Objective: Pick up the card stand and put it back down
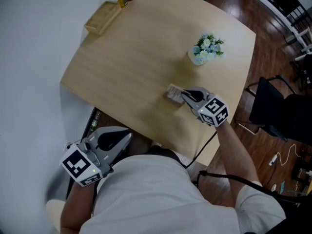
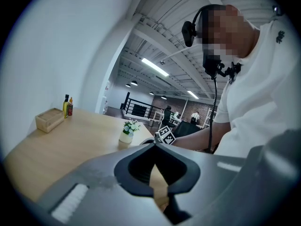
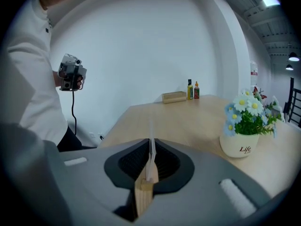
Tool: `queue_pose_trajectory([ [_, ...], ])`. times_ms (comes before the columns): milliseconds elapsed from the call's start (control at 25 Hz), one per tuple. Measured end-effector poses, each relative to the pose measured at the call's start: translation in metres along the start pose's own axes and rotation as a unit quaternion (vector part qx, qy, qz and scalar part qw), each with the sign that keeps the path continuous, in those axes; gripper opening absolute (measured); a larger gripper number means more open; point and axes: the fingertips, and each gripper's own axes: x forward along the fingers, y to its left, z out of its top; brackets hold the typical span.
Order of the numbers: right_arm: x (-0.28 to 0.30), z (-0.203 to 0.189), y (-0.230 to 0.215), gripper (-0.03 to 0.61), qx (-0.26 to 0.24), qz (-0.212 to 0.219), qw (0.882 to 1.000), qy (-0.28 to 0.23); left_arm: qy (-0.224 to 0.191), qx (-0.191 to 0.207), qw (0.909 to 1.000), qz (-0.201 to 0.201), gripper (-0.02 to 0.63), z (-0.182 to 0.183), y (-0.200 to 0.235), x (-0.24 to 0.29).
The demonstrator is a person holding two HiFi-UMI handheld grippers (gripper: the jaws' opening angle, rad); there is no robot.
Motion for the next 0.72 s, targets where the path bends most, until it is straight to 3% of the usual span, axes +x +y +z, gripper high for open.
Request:
queue_pose_trajectory([
  [720,-0.0029,0.0046,0.0058,0.020,-0.005,-0.009,1.000,0.000,-0.007,-0.008,0.9999,-0.007,0.002,-0.0054,0.0030,-0.0066],
])
